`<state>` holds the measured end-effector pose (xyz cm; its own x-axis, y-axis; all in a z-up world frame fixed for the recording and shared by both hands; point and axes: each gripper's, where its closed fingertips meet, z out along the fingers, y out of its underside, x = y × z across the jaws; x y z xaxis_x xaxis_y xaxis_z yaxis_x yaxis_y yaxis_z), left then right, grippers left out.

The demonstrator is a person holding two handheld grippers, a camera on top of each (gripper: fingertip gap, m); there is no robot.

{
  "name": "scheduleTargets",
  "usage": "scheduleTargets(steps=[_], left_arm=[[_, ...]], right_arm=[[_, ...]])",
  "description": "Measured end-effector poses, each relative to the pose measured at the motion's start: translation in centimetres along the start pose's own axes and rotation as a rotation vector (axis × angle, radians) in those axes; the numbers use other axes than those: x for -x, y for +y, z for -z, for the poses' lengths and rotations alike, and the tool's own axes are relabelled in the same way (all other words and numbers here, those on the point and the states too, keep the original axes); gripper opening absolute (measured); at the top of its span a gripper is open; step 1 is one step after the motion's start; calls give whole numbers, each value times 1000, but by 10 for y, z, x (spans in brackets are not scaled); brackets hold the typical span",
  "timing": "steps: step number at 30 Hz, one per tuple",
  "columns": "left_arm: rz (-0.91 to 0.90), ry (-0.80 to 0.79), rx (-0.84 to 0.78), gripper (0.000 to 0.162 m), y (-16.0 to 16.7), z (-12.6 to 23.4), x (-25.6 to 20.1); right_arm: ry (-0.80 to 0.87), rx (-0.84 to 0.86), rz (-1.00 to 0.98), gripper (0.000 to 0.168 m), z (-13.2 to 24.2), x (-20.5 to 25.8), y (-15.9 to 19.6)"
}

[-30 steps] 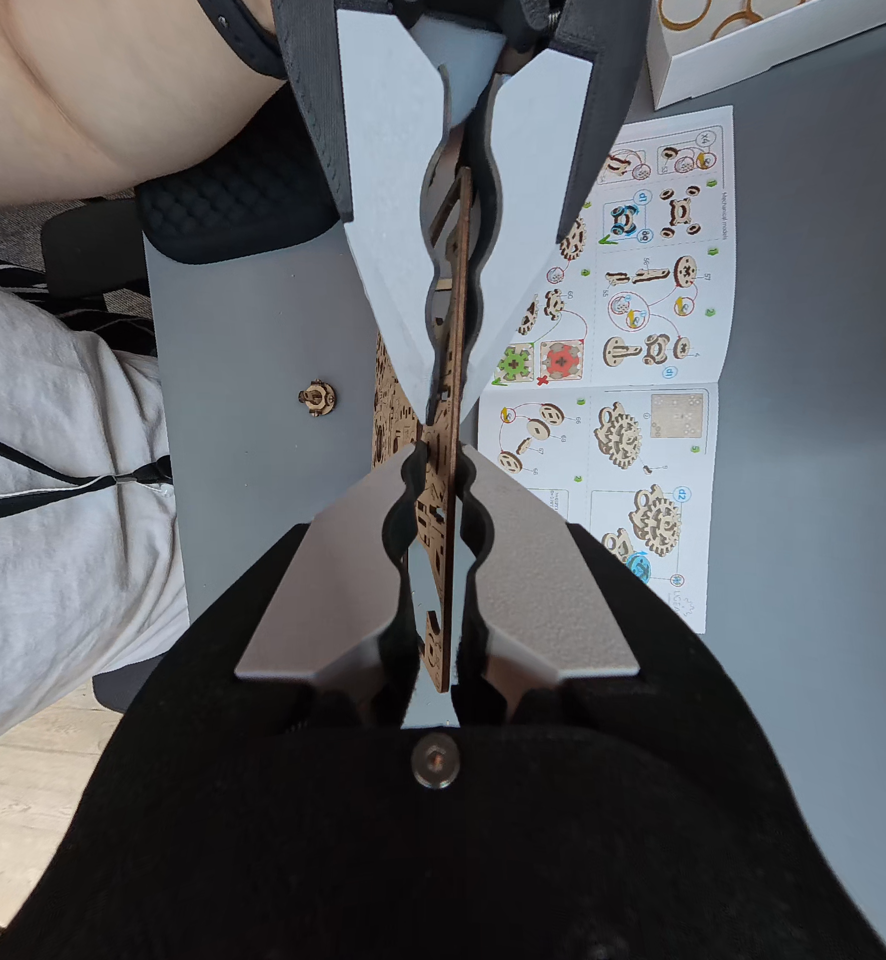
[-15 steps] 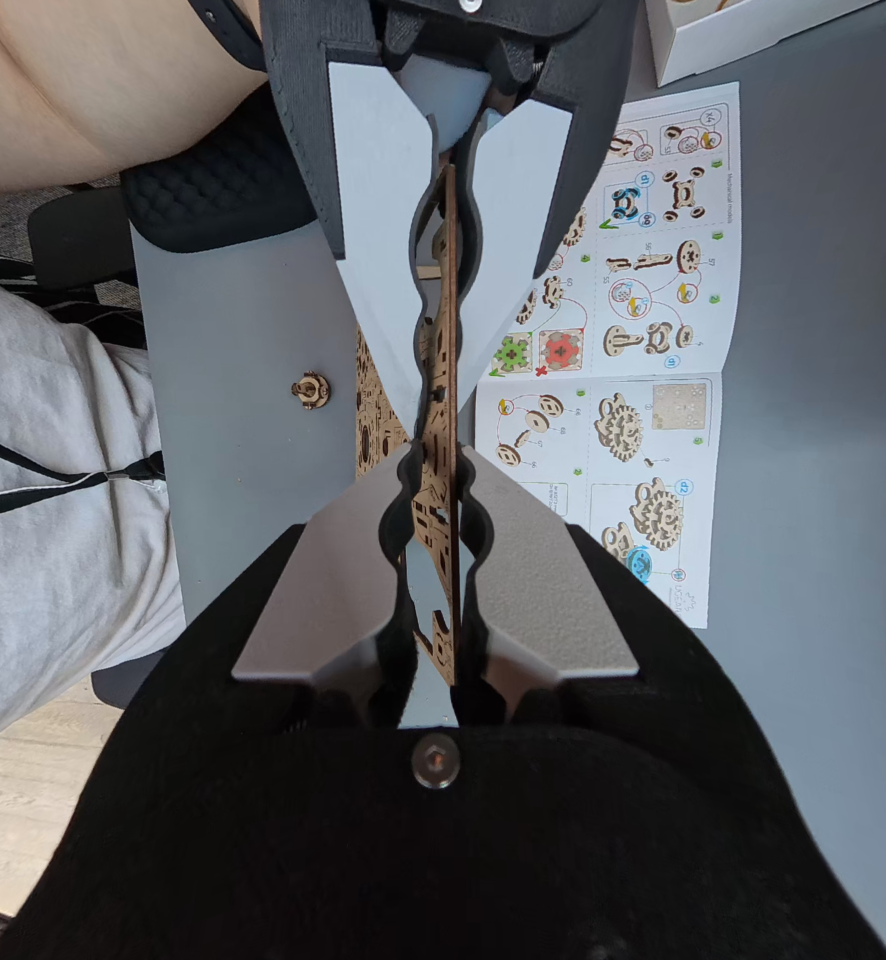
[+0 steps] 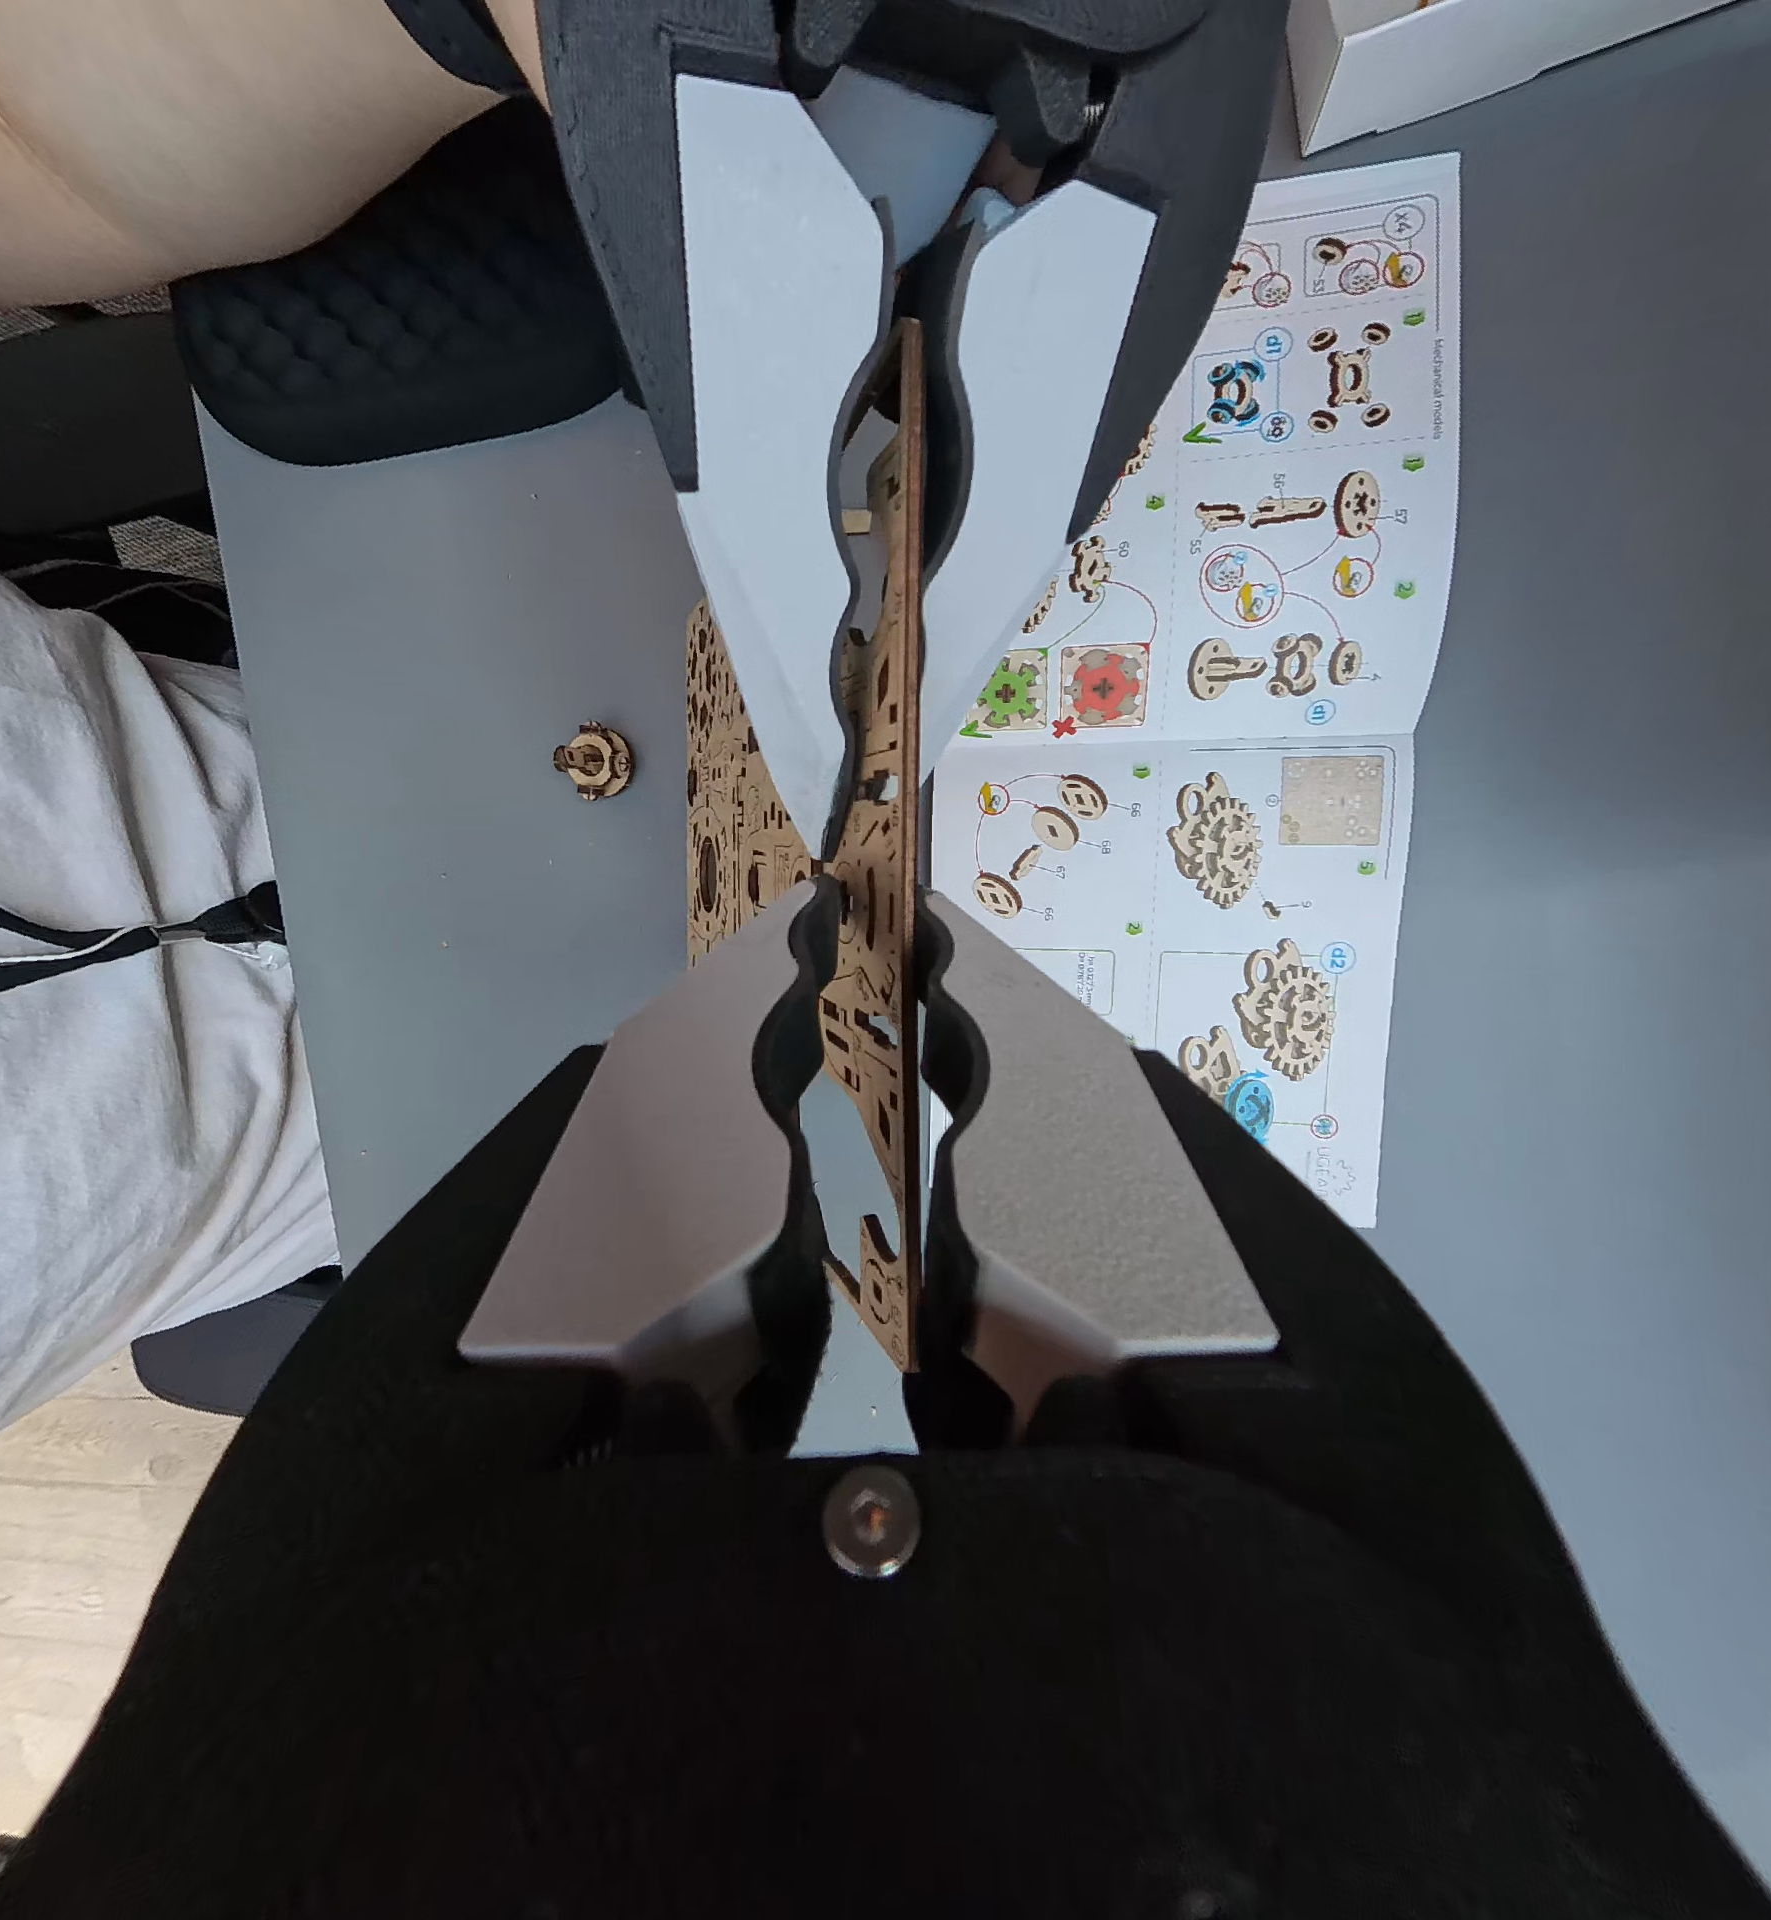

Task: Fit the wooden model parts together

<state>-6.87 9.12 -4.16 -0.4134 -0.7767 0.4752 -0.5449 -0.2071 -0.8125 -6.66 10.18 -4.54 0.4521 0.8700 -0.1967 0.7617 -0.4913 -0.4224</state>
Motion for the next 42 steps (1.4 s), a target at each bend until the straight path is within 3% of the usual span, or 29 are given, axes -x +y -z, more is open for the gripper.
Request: scheduleTargets(steps=[28, 30, 33, 37, 42], left_arm=[[-26, -70, 13, 1, 7, 2, -4], [-26, -90, 27, 1, 8, 0, -2], [-48, -48, 54, 1, 9, -5, -13], [-49, -59, 44, 1, 4, -1, -14], [-27, -67, -6, 1, 1, 14, -7]], right_arm=[[72, 71, 26, 11, -4, 5, -4], [137, 90, 73, 9, -6, -1, 0], [28, 94, 62, 8, -4, 13, 4], [90, 83, 117, 11, 1, 10, -2], [125, -36, 151, 29, 13, 9, -19]])
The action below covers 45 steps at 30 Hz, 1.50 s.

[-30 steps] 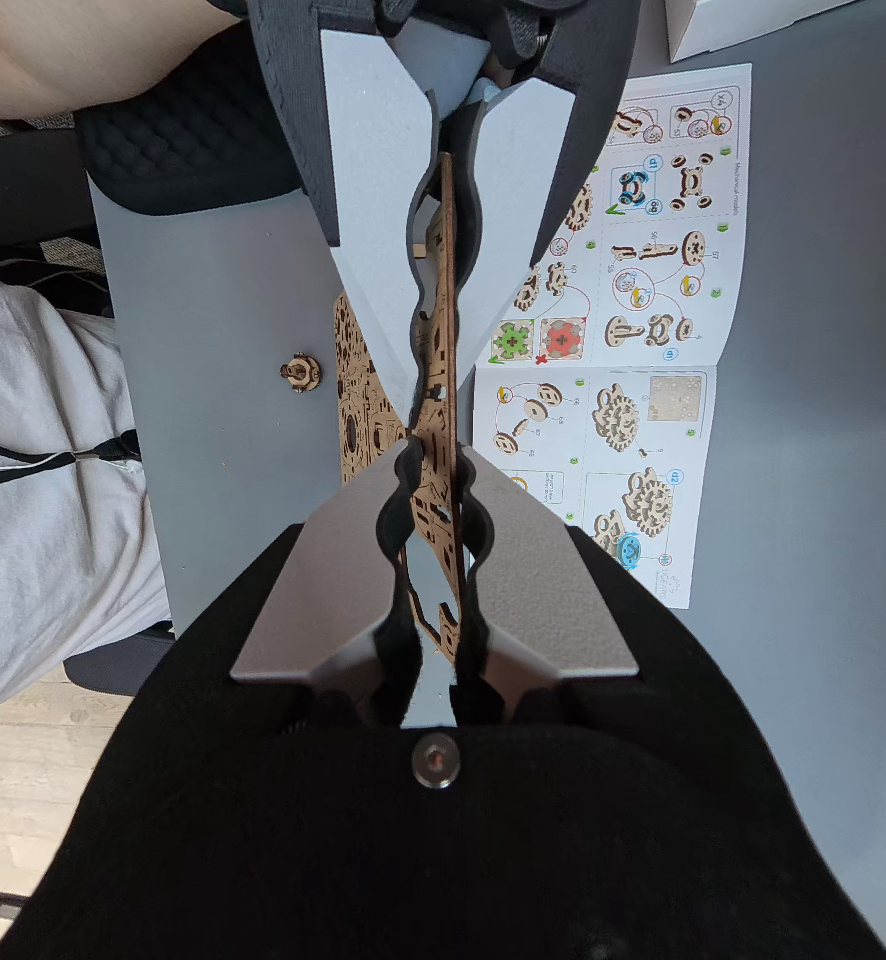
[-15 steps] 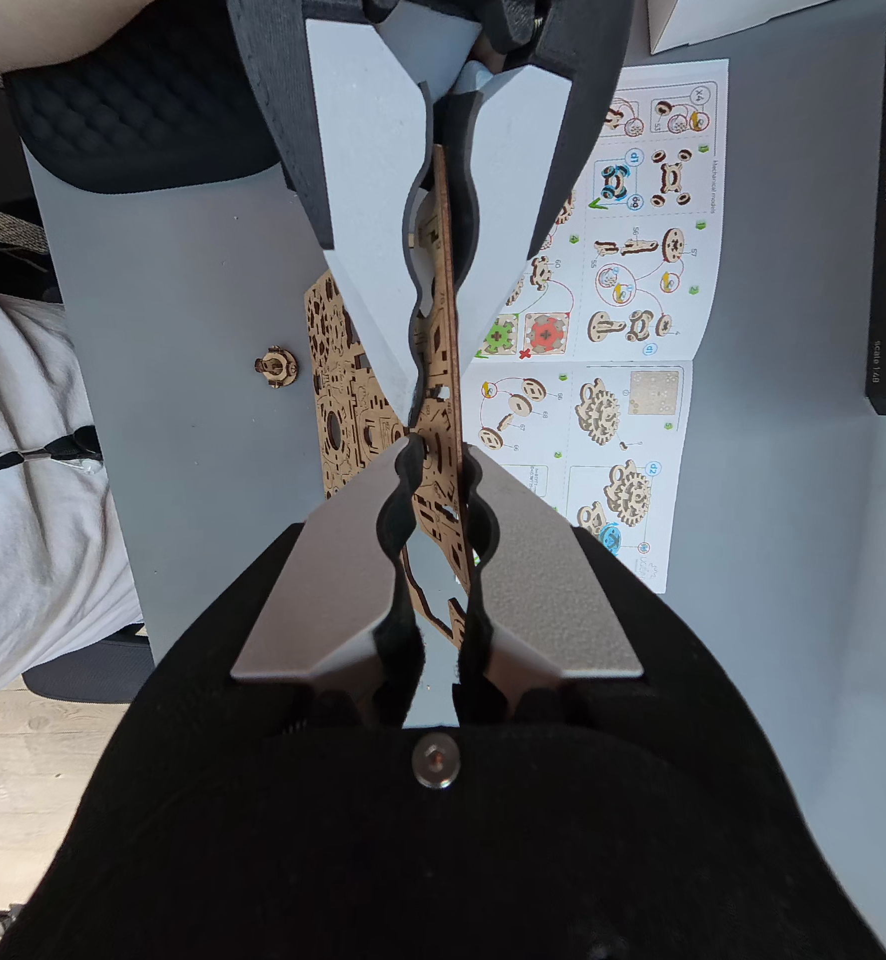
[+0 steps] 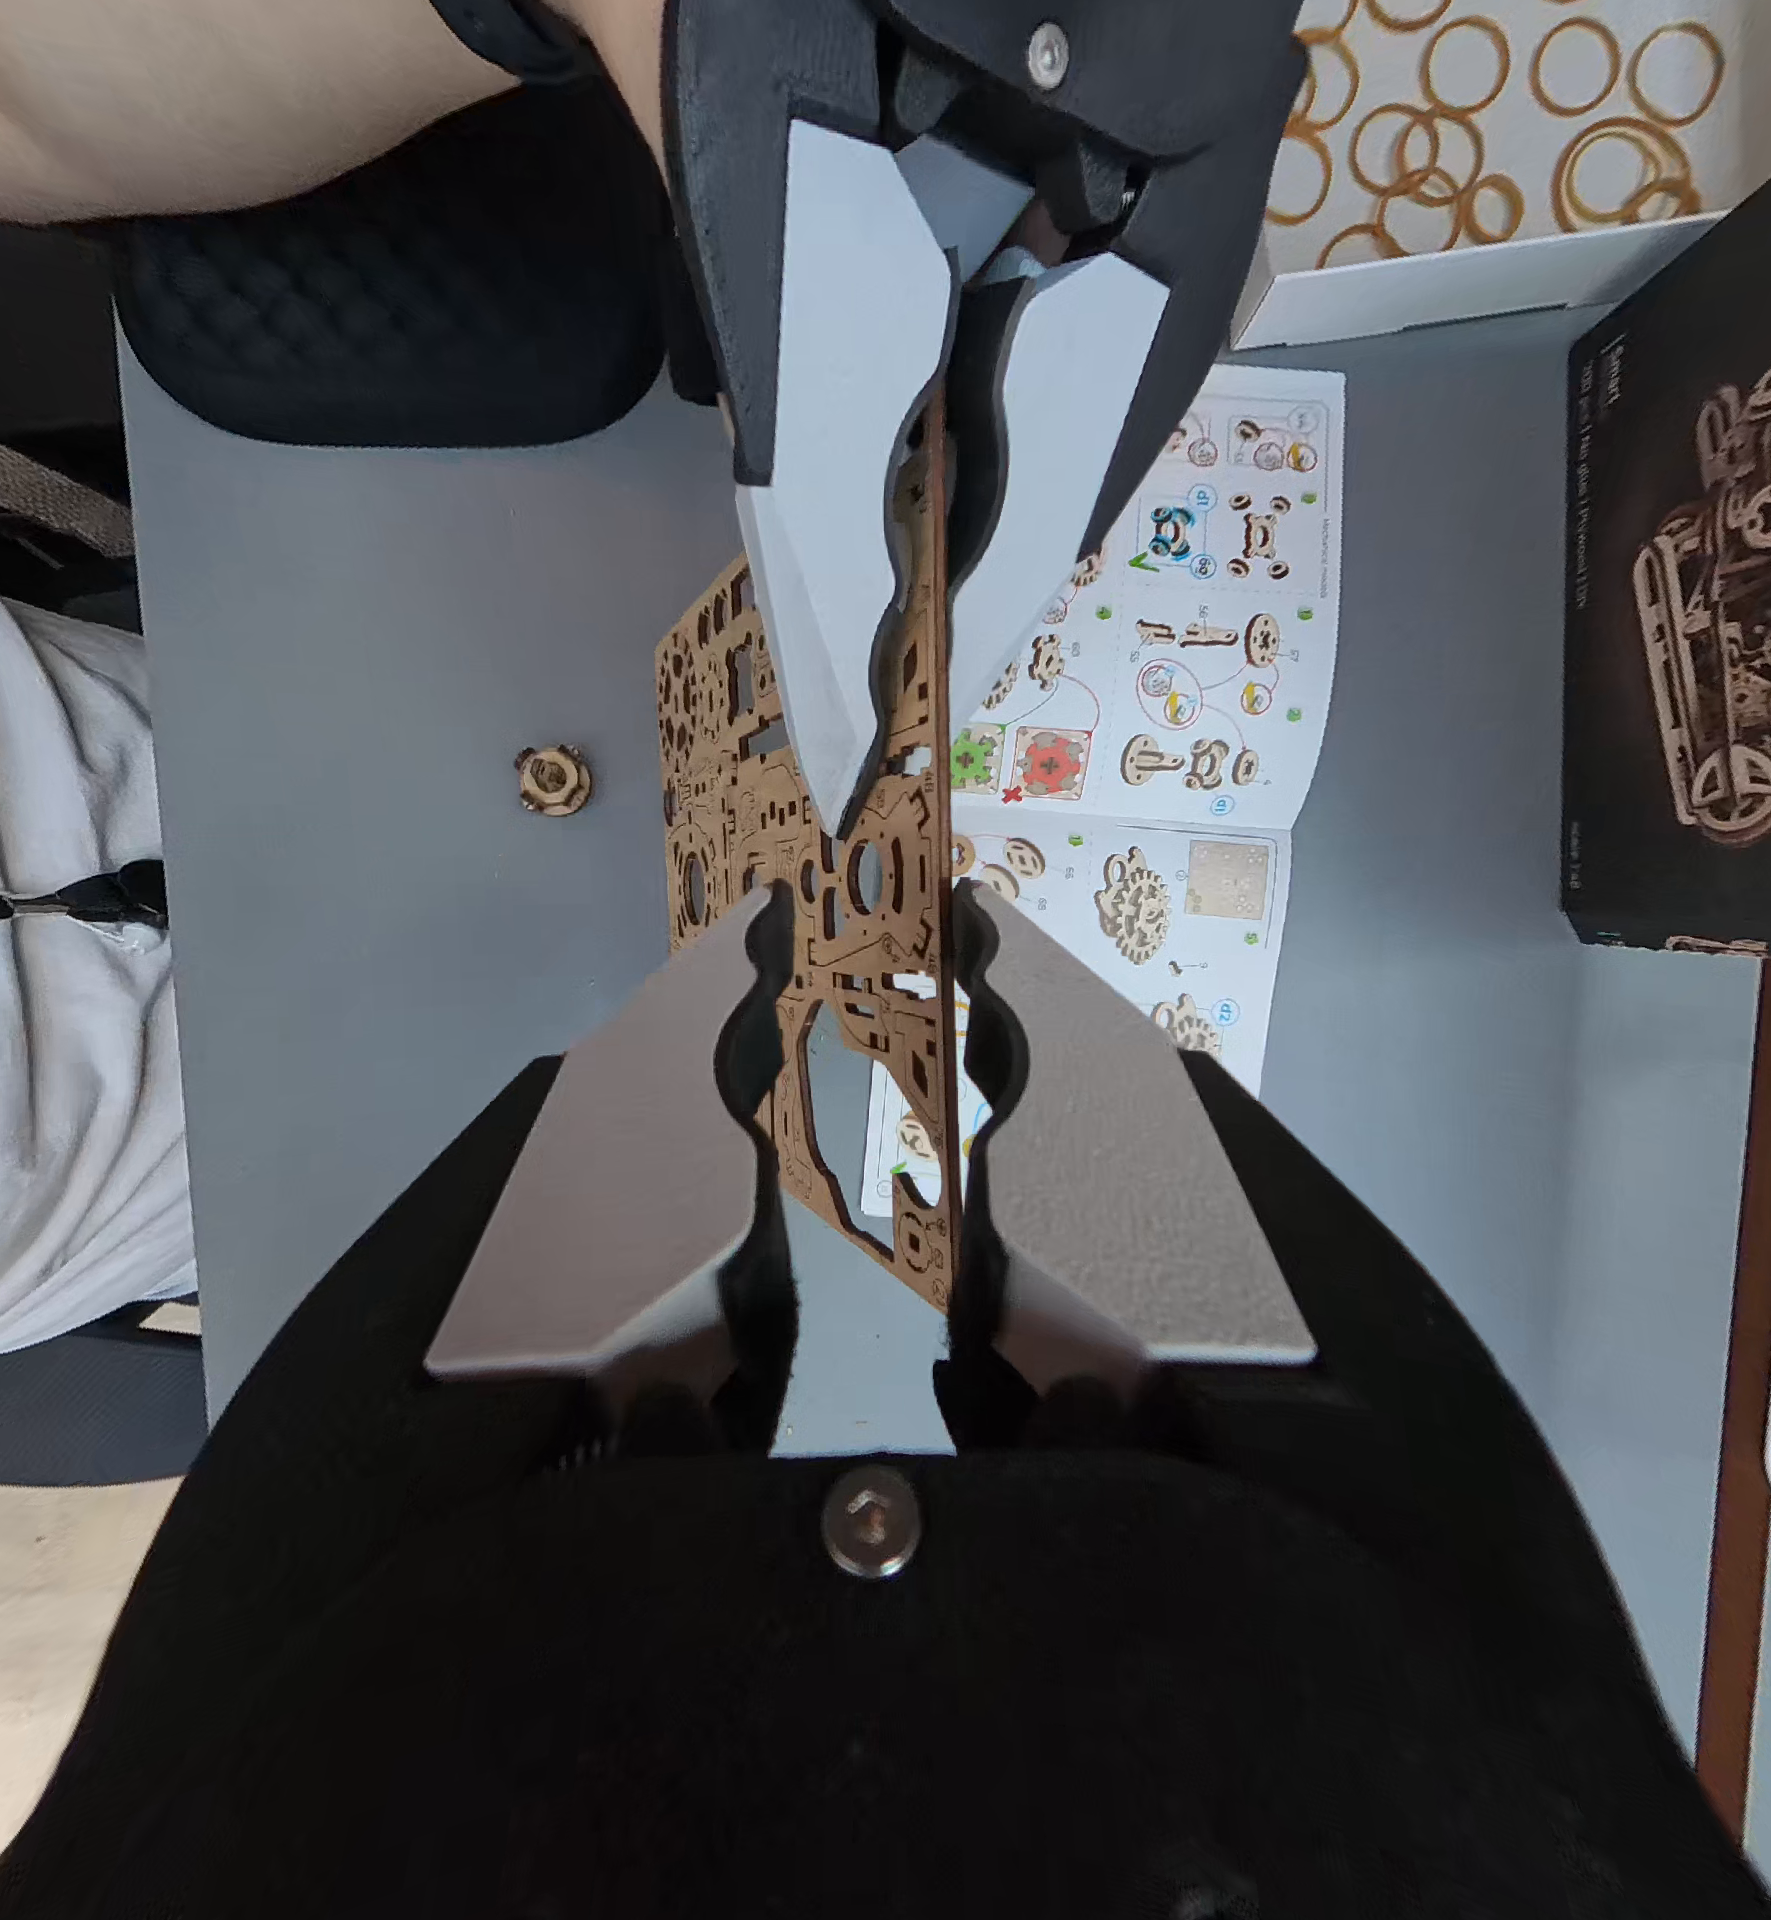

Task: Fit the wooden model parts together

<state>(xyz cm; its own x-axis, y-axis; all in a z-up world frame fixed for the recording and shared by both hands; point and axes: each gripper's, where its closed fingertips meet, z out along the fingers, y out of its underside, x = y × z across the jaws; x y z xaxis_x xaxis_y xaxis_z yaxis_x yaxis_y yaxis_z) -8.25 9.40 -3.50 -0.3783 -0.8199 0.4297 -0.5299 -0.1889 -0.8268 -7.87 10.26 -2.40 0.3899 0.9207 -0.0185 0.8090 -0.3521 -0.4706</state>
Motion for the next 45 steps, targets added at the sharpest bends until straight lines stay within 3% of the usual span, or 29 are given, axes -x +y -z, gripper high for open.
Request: scheduleTargets(steps=[4, 7, 9, 11, 13, 16, 20, 24, 26, 32, 35, 37, 38, 39, 41, 42, 45], left_arm=[[30, -13, -58, 1, -4, 18, 7], [54, -40, -136, 1, -12, 40, 9], [99, -60, -212, 1, -19, 62, 9], [135, -106, -299, 0, -26, 94, 6], [150, -165, -395, 0, -28, 133, -5], [227, -276, -484, 0, -12, 194, -23], [415, -457, -454, 0, 48, 263, -40], [579, -511, -349, 0, 105, 300, -51], [585, -475, -288, 0, 117, 305, -62], [619, -309, -37, 0, 159, 295, -84], [665, -255, 8, 0, 174, 298, -85], [665, -228, 24, 1, 180, 302, -87], [658, -216, 35, 1, 183, 303, -89], [654, -205, 51, 1, 187, 305, -91], [626, -241, 58, 2, 193, 313, -87], [597, -278, 13, 12, 190, 319, -82], [474, -432, -143, 27, 180, 353, -72]], right_arm=[[67, -266, 14, 38, 33, -2, -31], [190, -609, 61, 39, 90, 1, -56], [250, -806, 35, 38, 123, 4, -54], [306, -901, -12, 34, 131, 0, -37], [294, -883, -61, 29, 108, -5, -14], [147, -741, -189, 29, 40, -6, 18], [-19, -674, -235, 28, -20, 10, 22], [-135, -545, -196, 29, -60, 28, 11], [-220, -549, -161, 28, -73, 40, -19], [-425, -571, -178, 40, -132, 69, -159], [-479, -559, -232, 52, -160, 77, -209], [-518, -572, -287, 51, -171, 78, -234], [-547, -565, -306, 35, -177, 79, -241], [-617, -553, -304, 9, -181, 87, -245], [-754, -564, -393, 1, -183, 95, -253], [-837, -589, -457, 0, -180, 99, -256], [-879, -589, -637, 0, -198, 98, -254]])
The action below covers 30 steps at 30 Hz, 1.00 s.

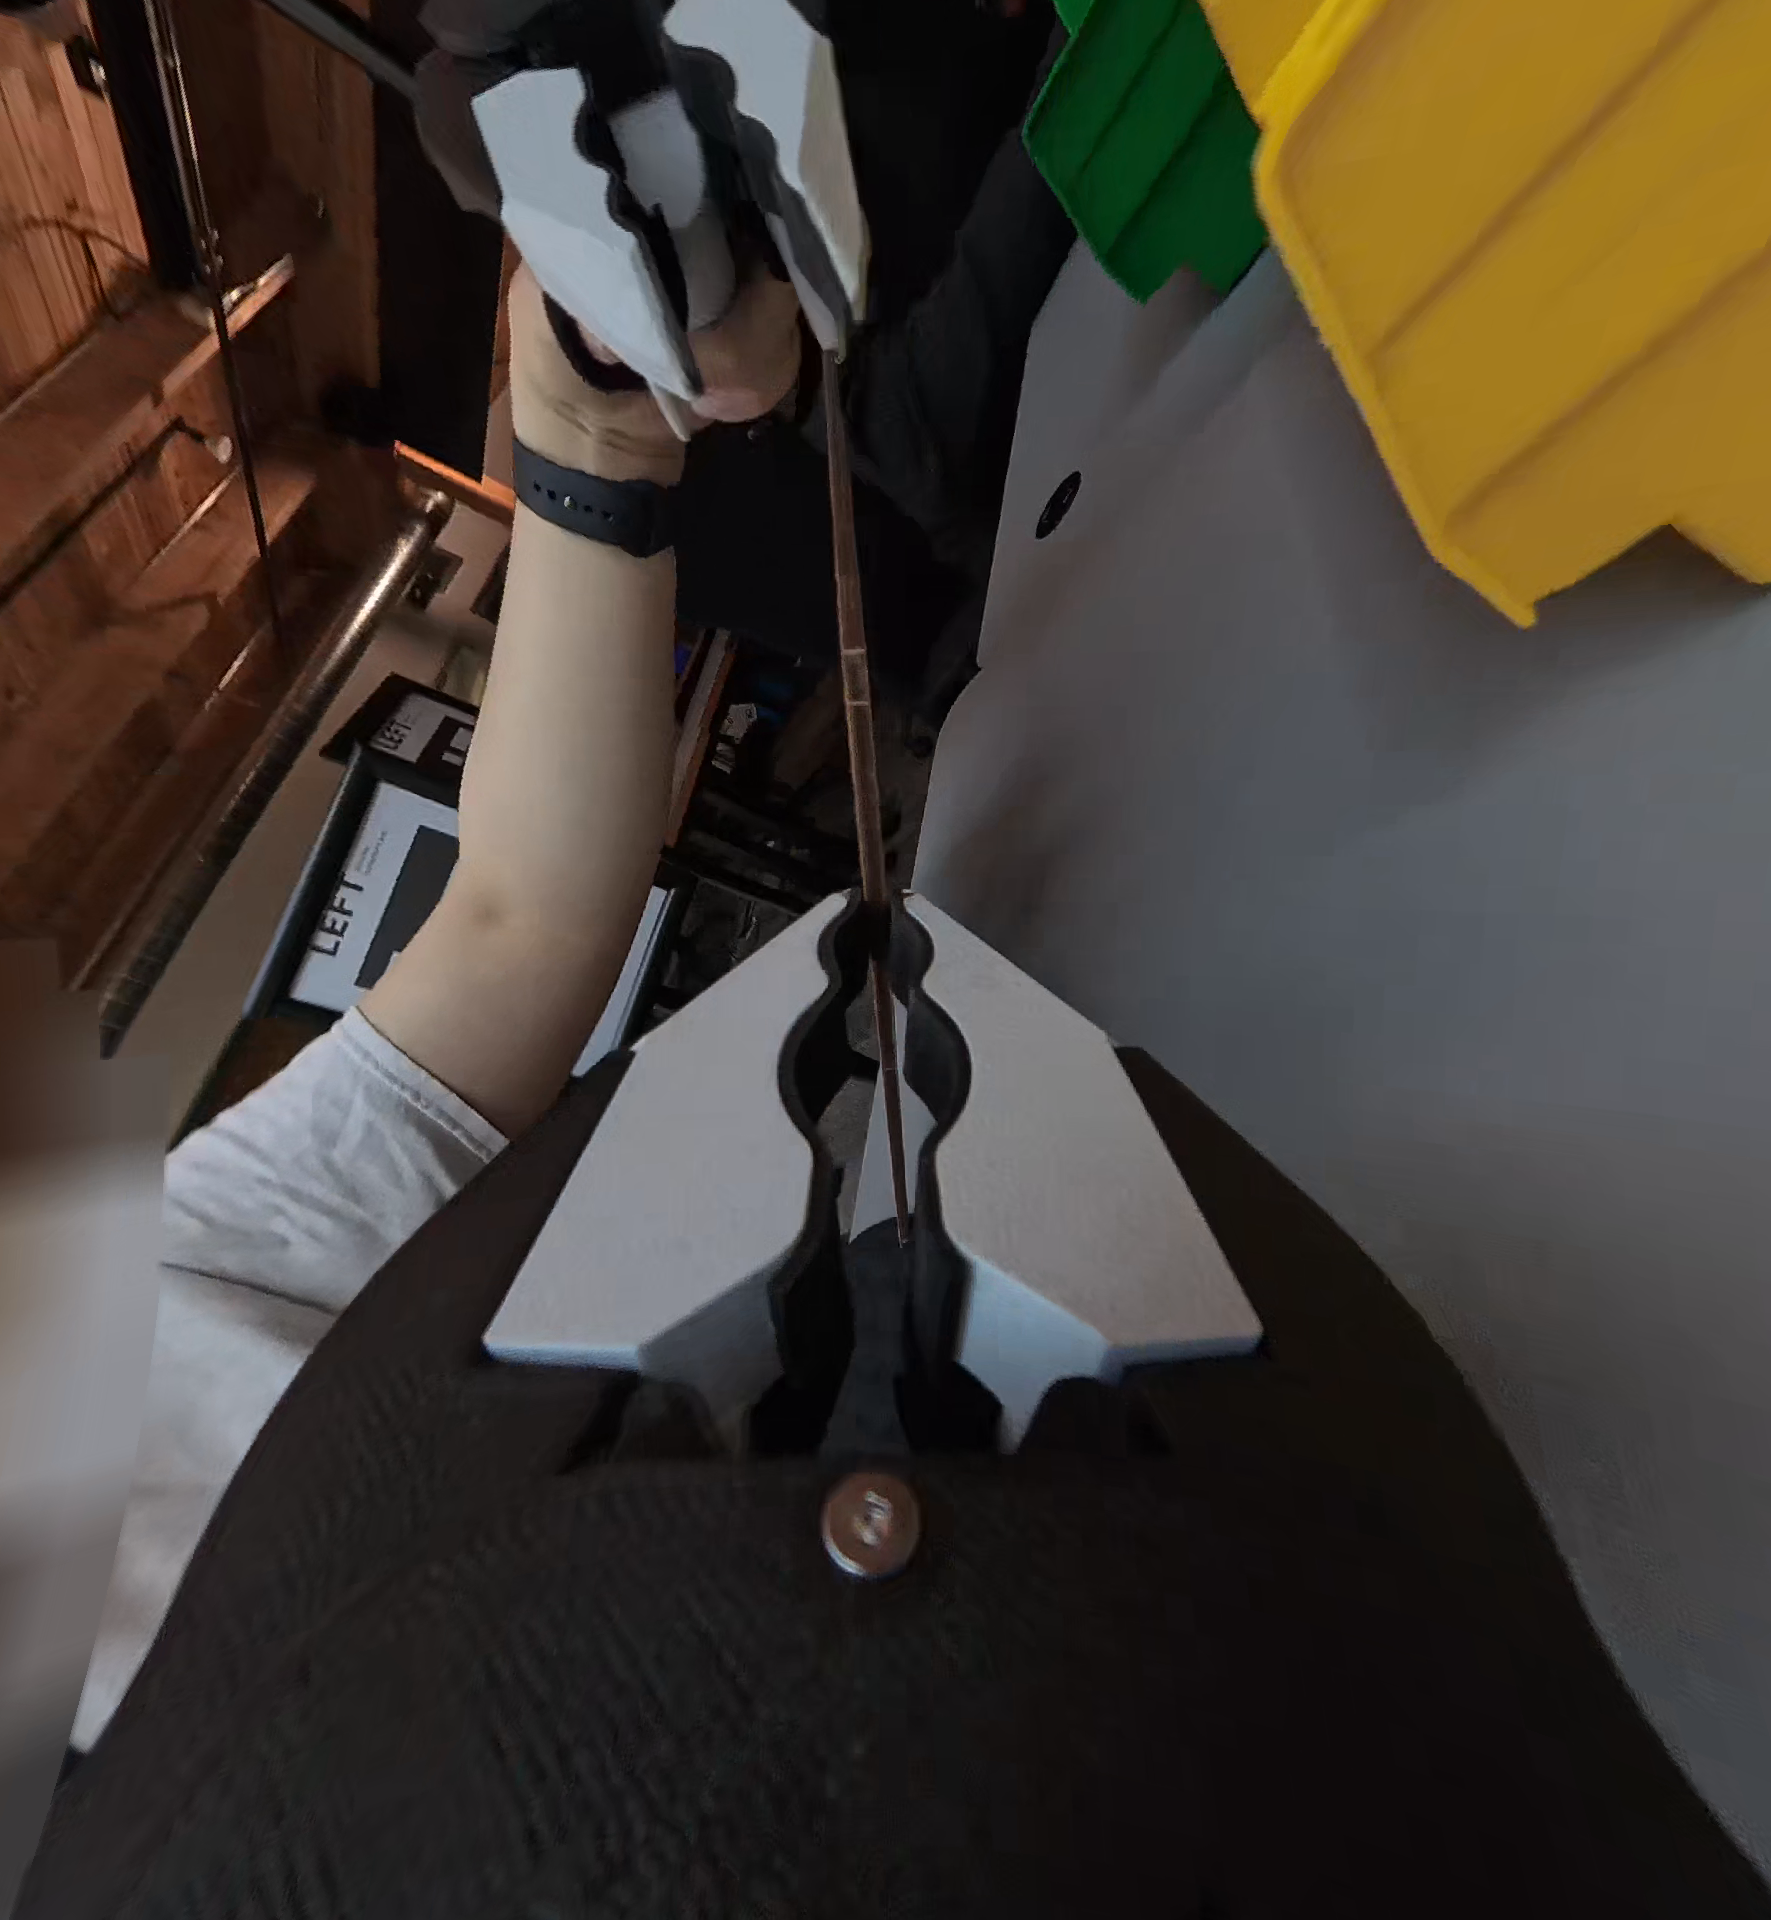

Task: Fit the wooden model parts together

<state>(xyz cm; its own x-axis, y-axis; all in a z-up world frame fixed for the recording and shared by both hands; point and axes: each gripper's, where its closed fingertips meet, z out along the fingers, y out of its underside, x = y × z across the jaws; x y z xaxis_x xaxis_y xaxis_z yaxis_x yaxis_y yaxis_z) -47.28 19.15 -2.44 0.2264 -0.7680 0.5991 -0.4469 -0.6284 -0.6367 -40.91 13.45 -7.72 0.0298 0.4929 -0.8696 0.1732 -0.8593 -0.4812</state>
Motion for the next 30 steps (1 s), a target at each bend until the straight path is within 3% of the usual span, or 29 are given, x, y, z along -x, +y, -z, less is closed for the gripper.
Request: scheduleTargets(steps=[3, 7, 10, 13, 17, 21, 24, 27, 30], left_arm=[[-80, -116, -154, 28, -4, 34, 9], [-112, -146, -287, 25, 12, 56, -4], [-111, -130, -297, 22, 41, 43, -18], [-149, -128, -285, 20, 75, 19, -26], [-94, -93, -266, 20, 113, -15, -24], [-35, -54, -332, 20, 120, -25, -26], [-47, -70, -408, 19, 114, -20, -35], [-100, -148, -417, 18, 109, -22, -45], [-190, -162, -389, 18, 95, -39, -70]], right_arm=[[80, -109, -168, 0, -5, -25, -3], [190, -192, -276, 1, -13, -45, 0], [316, -134, -251, 9, -16, -55, 7], [438, -84, -163, 34, -7, -58, 6], [476, -43, -85, 38, 14, -40, -2], [533, 123, 76, 42, 60, -21, 7], [613, 301, 388, 39, 125, -8, 29], [855, 303, 766, 36, 211, -16, 48], [915, 233, 827, 28, 263, -26, 80]])
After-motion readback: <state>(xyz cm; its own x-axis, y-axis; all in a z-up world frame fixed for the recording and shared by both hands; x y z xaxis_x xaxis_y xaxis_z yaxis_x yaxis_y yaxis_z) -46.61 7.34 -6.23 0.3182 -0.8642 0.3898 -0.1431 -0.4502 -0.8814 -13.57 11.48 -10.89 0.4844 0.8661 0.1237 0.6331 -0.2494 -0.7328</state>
